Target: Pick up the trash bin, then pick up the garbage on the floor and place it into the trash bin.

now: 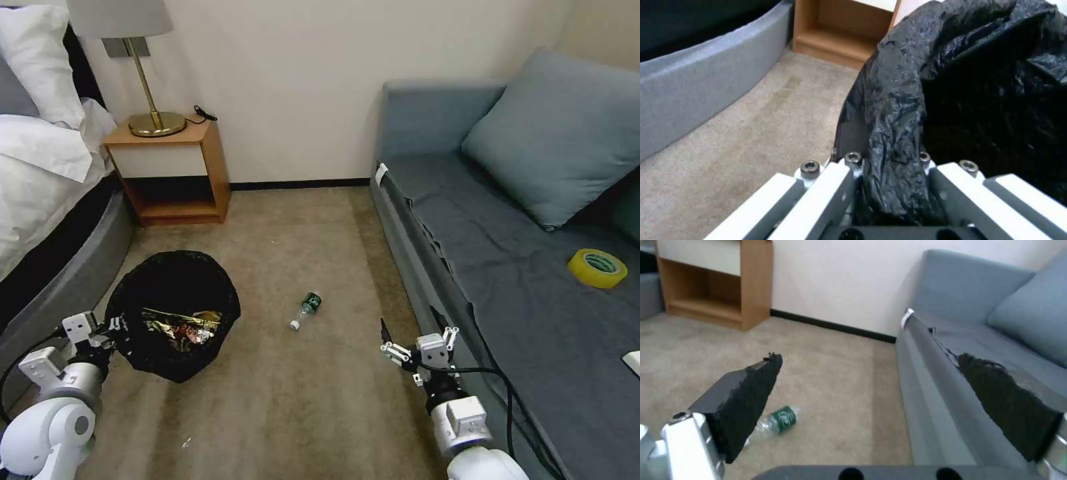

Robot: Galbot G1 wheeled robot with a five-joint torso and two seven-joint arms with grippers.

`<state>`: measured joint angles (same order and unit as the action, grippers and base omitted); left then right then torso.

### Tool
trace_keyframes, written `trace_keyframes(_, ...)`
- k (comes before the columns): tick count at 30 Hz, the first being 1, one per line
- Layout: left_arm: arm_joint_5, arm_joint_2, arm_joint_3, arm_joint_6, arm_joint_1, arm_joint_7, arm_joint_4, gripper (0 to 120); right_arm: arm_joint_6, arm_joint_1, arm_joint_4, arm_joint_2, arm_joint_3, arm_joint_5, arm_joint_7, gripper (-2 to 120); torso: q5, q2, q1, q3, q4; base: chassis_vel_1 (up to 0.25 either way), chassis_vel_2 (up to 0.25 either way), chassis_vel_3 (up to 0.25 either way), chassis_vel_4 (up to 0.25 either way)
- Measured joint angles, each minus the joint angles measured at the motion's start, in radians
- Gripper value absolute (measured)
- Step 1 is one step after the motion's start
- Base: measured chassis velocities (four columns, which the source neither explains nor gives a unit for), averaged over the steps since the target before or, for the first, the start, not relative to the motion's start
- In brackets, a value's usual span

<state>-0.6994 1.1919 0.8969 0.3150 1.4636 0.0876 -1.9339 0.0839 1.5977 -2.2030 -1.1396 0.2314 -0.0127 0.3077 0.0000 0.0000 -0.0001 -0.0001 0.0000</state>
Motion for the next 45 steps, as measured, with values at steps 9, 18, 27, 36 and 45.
trace_keyframes(9, 0.001, -0.001, 0.003, -0.001, 0.002, 0.000, 0.007, 4, -0.002, -0.015, -0.003, 0.003, 0.003, -0.023, -0.022, 100, 0.0000, 0.000, 0.000, 0.000, 0.0001, 0.000, 0.000, 0.000, 0.000)
trace_keyframes(18, -0.003, -0.003, 0.008, -0.001, 0.000, -0.001, 0.010, 4, -0.005, -0.022, -0.007, 0.007, 0.022, -0.043, -0.085, 100, 0.0000, 0.000, 0.000, 0.000, 0.0001, 0.000, 0.000, 0.000, 0.000)
trace_keyframes(27, -0.012, -0.006, 0.027, -0.002, 0.003, -0.010, 0.015, 4, -0.006, -0.013, -0.009, 0.009, 0.041, -0.046, -0.129, 100, 0.0000, 0.000, 0.000, 0.000, -0.0001, 0.000, 0.000, 0.000, 0.000)
trace_keyframes(36, -0.011, -0.008, 0.041, -0.005, 0.005, -0.012, 0.023, 4, -0.001, -0.016, -0.006, 0.012, 0.039, -0.047, -0.134, 100, 0.0000, 0.000, 0.000, 0.000, 0.0000, -0.106, 0.094, 0.104, -0.094)
trace_keyframes(45, -0.009, -0.007, 0.045, -0.006, 0.005, -0.012, 0.027, 4, -0.001, -0.023, 0.004, 0.009, 0.023, -0.048, -0.131, 100, 0.0000, 0.000, 0.000, 0.000, 0.0000, -0.136, 0.148, 0.140, -0.143)
